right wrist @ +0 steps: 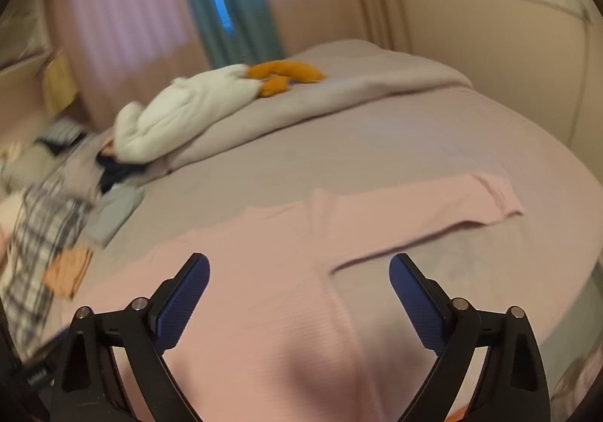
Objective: Fold small clothes
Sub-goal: 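Grasp the sleeve cuff of the pink shirt with the right gripper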
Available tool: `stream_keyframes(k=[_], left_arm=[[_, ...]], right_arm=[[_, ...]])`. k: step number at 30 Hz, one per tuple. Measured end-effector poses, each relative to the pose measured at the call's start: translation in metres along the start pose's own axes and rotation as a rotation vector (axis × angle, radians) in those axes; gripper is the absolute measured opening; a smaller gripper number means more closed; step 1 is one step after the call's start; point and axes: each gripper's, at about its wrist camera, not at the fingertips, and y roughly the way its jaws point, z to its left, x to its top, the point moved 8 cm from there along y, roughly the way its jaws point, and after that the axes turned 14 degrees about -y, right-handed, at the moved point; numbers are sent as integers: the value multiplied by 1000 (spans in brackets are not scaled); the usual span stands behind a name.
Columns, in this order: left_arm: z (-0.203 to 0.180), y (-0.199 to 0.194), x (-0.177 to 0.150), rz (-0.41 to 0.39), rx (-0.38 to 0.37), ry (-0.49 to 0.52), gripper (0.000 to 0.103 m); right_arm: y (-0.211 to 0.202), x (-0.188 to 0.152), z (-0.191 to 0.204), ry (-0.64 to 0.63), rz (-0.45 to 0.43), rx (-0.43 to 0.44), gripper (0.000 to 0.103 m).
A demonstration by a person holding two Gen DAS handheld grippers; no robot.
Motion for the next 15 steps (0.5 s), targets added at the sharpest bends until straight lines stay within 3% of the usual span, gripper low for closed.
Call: stream_keyframes(k=[7, 10, 15], left_arm=[[5, 17, 1, -5, 35, -31, 96], [6, 24, 3, 2, 41, -48, 94], [11, 33, 5, 17, 64, -73, 93]], right_arm=[[24, -6, -101, 249, 37, -72, 61], [40, -13, -148, 345, 61, -131, 53], [72, -32, -205, 516, 127, -184, 48]])
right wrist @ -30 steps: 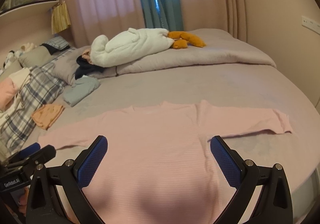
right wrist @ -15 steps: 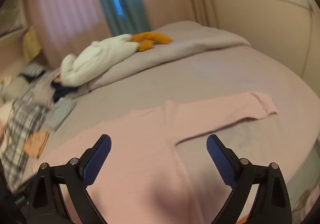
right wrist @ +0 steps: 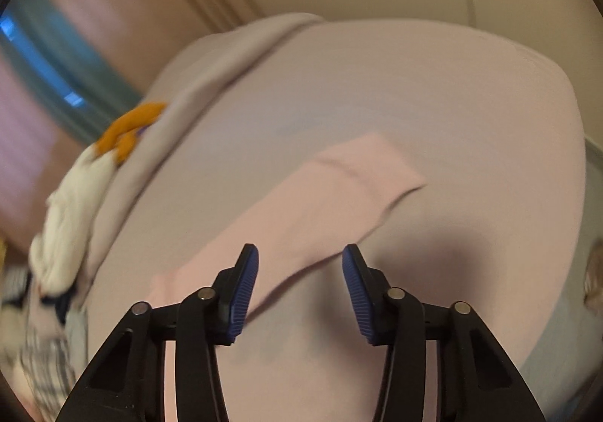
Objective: Fold small clothes
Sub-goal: 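Grasp the sleeve cuff of the pink shirt with the right gripper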
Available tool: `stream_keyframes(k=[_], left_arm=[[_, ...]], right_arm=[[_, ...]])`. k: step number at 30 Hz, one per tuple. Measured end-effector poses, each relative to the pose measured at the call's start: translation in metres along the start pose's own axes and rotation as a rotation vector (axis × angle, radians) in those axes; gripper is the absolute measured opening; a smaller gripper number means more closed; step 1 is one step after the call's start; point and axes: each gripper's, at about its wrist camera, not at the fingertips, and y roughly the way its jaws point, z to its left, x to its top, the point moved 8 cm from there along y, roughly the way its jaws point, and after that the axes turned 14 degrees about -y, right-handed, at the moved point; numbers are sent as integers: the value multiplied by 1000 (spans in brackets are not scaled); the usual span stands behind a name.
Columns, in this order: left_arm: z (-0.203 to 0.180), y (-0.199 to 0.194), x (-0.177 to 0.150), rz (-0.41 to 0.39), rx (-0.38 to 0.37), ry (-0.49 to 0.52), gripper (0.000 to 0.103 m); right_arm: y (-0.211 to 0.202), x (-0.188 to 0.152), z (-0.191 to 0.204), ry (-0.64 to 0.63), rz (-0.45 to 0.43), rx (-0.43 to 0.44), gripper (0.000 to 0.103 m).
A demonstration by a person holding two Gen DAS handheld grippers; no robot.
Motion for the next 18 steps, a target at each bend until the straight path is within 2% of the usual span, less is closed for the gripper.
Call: stream_keyframes(k=[5, 7, 9, 11, 12, 13, 14, 18], left_arm=[[5, 7, 1, 8, 32, -4, 93], [7, 10, 2, 12, 41, -10, 93], [9, 13, 3, 13, 44, -15, 93], [10, 14, 3, 16, 42, -20, 93], [10, 15, 4, 19, 40, -22, 93], [11, 16, 4, 22, 38, -26, 93], [12, 17, 4, 23, 36, -33, 93], [15, 17, 10, 10, 21, -54, 93]], right_arm=[[33, 3, -42, 143, 41, -53, 48], [46, 3, -47, 183, 57, -36, 39], [58, 4, -48, 207, 69, -27, 37], [68, 9, -47, 197, 64, -47, 31], [70, 10, -47, 190, 56, -55, 24], [73, 14, -48, 186, 44, -57, 12], [72, 14, -51, 183, 38, -50, 7], [57, 24, -50, 127, -21, -59, 6]])
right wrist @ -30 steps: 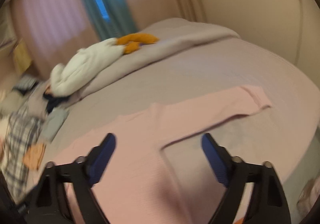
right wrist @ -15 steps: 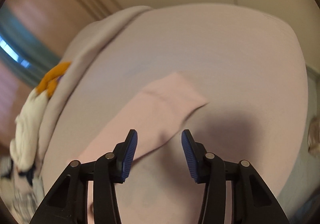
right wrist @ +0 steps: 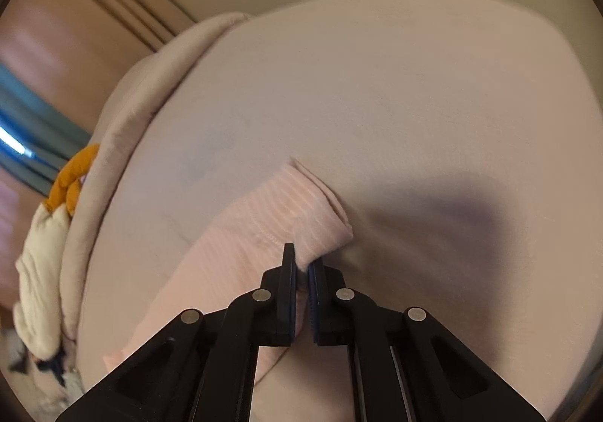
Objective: Fold small clothes
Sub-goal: 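Grasp the sleeve cuff of the pink shirt with the right gripper, then fold the held sleeve across the shirt body and open the right gripper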
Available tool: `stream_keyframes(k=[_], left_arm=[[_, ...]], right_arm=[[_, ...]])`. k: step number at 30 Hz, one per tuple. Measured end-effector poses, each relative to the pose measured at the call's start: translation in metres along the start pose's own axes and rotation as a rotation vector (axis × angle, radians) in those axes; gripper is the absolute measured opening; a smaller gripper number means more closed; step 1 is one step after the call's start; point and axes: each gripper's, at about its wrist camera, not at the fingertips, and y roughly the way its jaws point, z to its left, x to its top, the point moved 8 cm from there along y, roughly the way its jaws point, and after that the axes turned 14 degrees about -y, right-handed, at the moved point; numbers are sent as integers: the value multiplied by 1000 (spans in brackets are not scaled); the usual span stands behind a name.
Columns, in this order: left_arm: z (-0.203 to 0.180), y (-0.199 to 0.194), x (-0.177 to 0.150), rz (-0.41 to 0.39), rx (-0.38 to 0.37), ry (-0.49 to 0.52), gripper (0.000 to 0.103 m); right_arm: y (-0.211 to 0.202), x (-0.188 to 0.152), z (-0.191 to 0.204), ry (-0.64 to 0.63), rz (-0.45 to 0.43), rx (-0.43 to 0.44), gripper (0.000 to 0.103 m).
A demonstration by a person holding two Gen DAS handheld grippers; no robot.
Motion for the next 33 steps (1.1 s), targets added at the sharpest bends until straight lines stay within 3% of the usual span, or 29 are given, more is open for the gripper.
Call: stream_keyframes(k=[7, 16, 22, 28, 33], left_arm=[[3, -8, 12, -27, -10, -23, 93], [12, -24, 19, -61, 1, -31, 93], [21, -29, 19, -62, 0, -44, 93], [31, -30, 13, -43, -3, -62, 93], [37, -32, 5, -34, 3, -56, 93]], right_arm=[[-59, 29, 60, -158, -142, 76, 6], [-97, 15, 166, -427, -200, 247, 6], [-102, -31, 231, -598, -162, 350, 6], [-77, -105, 278, -799, -18, 395, 6], [-62, -157, 289, -852, 91, 417, 6]])
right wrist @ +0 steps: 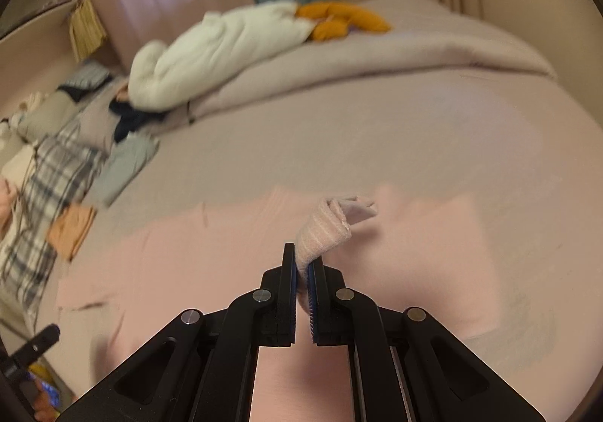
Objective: Fold small clothes
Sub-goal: 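Fold the held sleeve across the shirt body and open the right gripper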
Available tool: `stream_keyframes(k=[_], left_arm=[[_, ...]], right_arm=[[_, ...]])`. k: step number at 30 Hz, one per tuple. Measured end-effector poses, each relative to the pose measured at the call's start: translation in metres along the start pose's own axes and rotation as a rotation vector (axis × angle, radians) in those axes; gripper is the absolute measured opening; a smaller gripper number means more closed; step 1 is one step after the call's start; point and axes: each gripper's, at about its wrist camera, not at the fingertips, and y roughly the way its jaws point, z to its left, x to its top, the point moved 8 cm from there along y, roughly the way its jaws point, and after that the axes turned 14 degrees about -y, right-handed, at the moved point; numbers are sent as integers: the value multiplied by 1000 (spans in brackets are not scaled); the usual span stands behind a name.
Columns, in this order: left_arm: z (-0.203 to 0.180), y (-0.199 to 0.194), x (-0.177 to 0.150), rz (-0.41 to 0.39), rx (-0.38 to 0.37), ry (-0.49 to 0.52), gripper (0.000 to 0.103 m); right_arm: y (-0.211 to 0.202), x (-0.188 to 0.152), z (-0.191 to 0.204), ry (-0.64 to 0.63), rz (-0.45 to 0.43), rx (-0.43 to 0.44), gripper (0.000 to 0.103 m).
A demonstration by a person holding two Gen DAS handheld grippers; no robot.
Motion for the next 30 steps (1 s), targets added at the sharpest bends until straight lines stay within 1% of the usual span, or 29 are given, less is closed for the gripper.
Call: stream_keyframes(k=[3, 7, 11, 15, 17, 18, 20, 21, 22, 23, 25, 27, 29, 30], left_arm=[[4, 1, -2, 6, 6, 0, 93], [8, 3, -5, 15, 10, -9, 93], [5, 7, -8, 26, 6, -4, 93], [0, 12, -8, 33, 4, -1, 93], [-8, 14, -8, 33, -15, 13, 94], [-13, 16, -8, 27, -23, 25, 94], [-22, 20, -9, 27, -20, 35, 94], [-28, 23, -11, 30, -35, 43, 94], [-36, 27, -12, 39, -45, 55, 94], [-41, 28, -12, 41, -51, 60, 94], [-55, 30, -12, 26, -79, 70, 94], [-71, 35, -15, 21, -82, 94, 94], [-86, 42, -21, 29, -78, 123, 94], [-94, 45, -24, 35, -83, 135, 94]], right_arm=[[12, -14, 14, -9, 45, 24, 6], [25, -31, 24, 3, 110, 56, 6], [34, -40, 27, 7, 145, 76, 7], [29, -43, 24, 14, 159, 100, 8], [22, -40, 26, 18, 137, 117, 9], [18, -39, 26, 17, 123, 123, 12], [7, -36, 26, 9, 88, 131, 24], [3, -34, 25, 15, 72, 128, 34], [-4, -31, 24, 20, 35, 136, 40], [-10, -29, 23, 24, 8, 144, 40], [-21, -23, 18, 35, -16, 140, 41], [-31, -15, 12, 39, -67, 144, 42], [-37, -7, 1, 51, -94, 124, 44], [-38, -4, -7, 64, -97, 91, 44]])
